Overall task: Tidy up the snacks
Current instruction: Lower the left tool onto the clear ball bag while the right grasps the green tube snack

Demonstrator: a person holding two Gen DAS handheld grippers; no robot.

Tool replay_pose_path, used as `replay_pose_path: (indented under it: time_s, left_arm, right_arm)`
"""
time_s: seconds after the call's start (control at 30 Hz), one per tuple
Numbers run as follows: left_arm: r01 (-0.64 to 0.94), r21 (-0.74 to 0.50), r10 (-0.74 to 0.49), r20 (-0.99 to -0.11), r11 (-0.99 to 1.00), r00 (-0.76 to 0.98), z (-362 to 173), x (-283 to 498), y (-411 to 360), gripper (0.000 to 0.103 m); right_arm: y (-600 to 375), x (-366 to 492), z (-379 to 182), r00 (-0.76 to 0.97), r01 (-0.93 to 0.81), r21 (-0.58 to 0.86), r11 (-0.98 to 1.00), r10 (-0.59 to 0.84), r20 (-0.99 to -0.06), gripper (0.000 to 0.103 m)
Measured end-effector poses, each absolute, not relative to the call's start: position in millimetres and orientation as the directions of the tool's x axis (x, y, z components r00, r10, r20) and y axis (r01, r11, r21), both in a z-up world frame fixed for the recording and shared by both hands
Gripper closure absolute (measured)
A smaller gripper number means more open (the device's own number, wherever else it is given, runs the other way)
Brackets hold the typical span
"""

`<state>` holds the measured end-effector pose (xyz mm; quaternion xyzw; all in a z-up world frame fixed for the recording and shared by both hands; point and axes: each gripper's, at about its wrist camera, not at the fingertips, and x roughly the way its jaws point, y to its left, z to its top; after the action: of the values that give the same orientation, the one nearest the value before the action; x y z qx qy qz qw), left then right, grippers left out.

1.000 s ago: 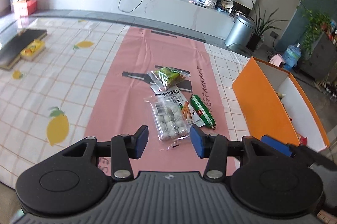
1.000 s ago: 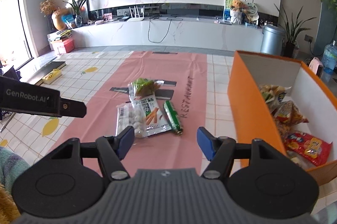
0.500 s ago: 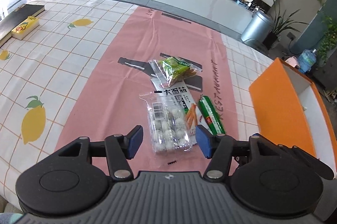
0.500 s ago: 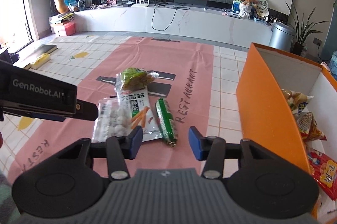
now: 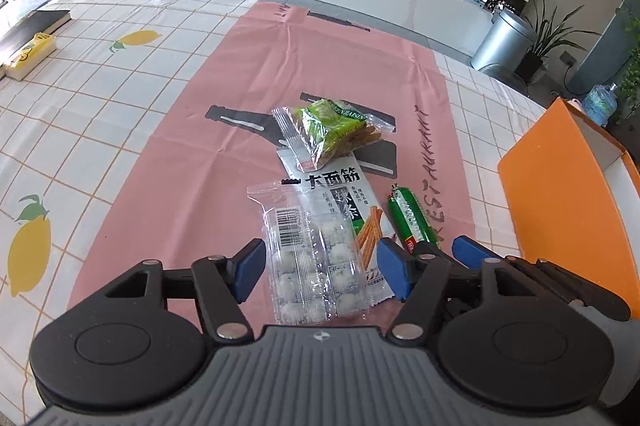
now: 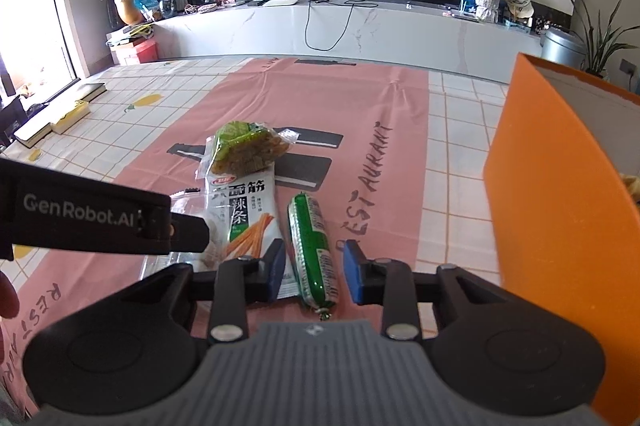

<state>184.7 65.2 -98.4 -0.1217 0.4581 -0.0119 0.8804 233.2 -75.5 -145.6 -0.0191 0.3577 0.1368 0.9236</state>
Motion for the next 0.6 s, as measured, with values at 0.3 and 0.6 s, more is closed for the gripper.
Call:
replay_pose_path:
  time_s: [0.3, 0.6]
  left_arm:
    - [-0.107, -0.152, -0.067, -0.828, 0.983, 0.557, -111, 190, 55, 0.025]
    - [-0.120, -0.050, 0.022, -0.846, 0.992, 0.532, -119, 202, 36, 0.020]
  right_arm:
    - [-82, 241, -160, 0.687, -0.264, 0.113, 0.958, 0.269, -0.675, 0.081]
    - [-91, 235, -160, 0.691, -0.254, 0.107, 0.961, 0.258, -0.675, 0.081]
